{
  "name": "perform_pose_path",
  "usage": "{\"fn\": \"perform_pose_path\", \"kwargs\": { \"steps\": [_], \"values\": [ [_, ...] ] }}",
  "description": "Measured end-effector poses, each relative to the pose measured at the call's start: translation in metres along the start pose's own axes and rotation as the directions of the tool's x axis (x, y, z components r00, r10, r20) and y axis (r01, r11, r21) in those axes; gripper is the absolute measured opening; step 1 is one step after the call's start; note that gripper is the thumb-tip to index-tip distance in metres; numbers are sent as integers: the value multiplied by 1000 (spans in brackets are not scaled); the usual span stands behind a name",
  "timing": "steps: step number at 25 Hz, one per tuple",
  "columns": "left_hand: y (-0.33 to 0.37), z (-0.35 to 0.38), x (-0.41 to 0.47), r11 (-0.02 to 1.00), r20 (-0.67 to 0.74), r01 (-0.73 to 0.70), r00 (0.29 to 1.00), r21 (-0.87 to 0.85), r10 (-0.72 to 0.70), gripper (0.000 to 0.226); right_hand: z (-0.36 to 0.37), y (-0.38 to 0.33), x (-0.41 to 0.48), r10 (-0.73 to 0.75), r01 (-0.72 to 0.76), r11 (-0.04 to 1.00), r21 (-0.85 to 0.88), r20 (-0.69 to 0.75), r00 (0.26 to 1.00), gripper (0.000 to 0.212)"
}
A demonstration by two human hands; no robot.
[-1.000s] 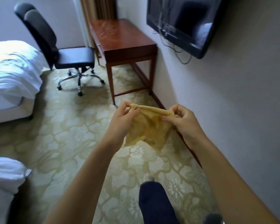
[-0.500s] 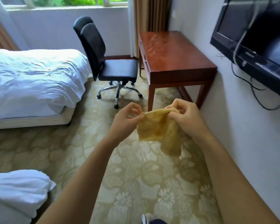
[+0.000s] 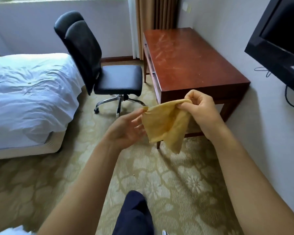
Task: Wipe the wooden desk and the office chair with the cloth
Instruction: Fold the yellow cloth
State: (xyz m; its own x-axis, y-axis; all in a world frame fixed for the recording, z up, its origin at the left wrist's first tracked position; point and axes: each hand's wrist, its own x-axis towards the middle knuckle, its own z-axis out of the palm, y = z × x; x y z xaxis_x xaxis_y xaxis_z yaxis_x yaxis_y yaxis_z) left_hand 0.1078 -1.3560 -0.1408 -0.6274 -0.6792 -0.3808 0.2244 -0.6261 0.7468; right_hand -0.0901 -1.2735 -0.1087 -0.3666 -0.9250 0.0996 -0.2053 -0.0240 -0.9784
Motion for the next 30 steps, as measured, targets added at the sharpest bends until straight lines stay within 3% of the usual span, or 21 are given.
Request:
{"fn": "perform_pose_path", "kwargs": {
  "steps": [5,8,12,14,16,19,21,24,25,27,30],
  "values": [
    [73,6,150,989,58,-148,987,-21,149,23,-11,26,126,114,-129,965,227,76,991,26],
    [97,25,224,932,72,-290,957,216,281,9,-24,40,184,130,-157,892,424,93,987,23],
    [112,50,320,809,-31,-362,905,464,424,9,-50,76,259,168,-100,833,545,-76,983,23],
    [115,63,359,732,-29,-432,851,527,524,10,-65,94,291,168,-91,889,449,-135,977,25],
    [118,77,405,633,-40,-491,771,599,636,10,-84,115,334,164,-129,971,200,-171,971,25],
    [129,90,465,482,-56,-456,680,748,731,7,-107,136,399,98,-121,982,-144,-155,983,27],
    [142,100,502,423,-61,-388,674,818,736,6,-128,142,442,117,-117,962,-245,-16,993,24],
    [163,115,546,448,-61,-367,715,816,697,6,-159,153,502,257,-110,879,-465,265,930,20],
    [167,118,553,457,-36,-386,731,802,681,6,-164,158,515,287,-100,841,-531,282,915,14],
    [172,125,569,423,21,-421,729,803,685,5,-169,172,545,343,-136,783,-606,239,909,19],
    [166,127,580,287,143,-461,697,840,703,4,-158,192,568,417,-302,703,-644,31,908,35]
  ]
}}
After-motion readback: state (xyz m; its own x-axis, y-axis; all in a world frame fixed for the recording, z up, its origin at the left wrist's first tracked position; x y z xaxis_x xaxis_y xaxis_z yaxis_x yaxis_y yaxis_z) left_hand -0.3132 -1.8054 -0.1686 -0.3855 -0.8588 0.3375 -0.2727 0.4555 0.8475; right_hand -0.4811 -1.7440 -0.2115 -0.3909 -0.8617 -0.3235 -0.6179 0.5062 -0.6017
